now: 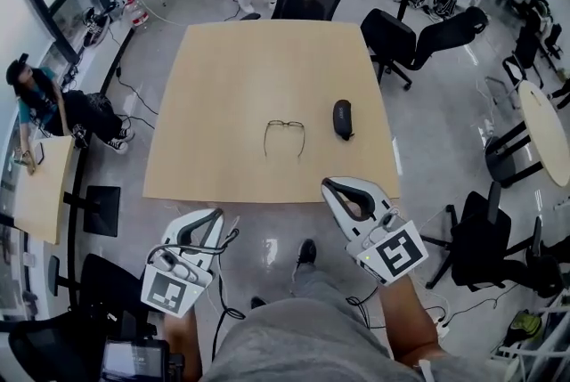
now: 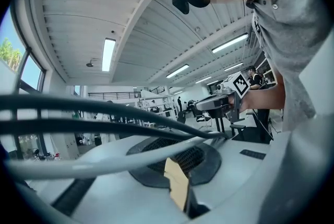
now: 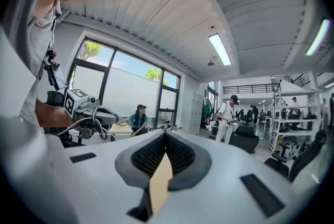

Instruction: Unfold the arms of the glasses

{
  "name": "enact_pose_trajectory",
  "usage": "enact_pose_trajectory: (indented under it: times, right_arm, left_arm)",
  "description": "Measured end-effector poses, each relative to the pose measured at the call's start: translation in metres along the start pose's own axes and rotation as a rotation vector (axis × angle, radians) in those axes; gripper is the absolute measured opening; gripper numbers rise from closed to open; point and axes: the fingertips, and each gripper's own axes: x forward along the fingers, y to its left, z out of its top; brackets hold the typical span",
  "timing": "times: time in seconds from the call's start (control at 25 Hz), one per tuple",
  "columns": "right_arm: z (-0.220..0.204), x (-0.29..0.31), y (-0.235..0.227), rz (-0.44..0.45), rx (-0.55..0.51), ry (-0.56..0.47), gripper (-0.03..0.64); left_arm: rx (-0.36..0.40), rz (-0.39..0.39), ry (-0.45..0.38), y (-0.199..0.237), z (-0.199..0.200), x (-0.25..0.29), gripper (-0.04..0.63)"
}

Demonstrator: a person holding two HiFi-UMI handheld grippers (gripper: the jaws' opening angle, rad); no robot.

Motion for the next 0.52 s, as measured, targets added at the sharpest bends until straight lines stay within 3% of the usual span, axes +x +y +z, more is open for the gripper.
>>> enact_pose_trajectory:
  times: [0.24,0.52]
  right_arm:
    - [0.020,-0.031,0.104,-0.002,-0.025,-0.009,0.008]
    - [0.041,-0.072,0.185,-0.017,-0.064,-0.052,0.008]
  left_arm:
    - [-0.006,0.001,-0.032,-0.028,0.005,-0.102,0.006]
    - [-0.043,-0.011,-0.032,-0.069,0.000,-0.179,0.006]
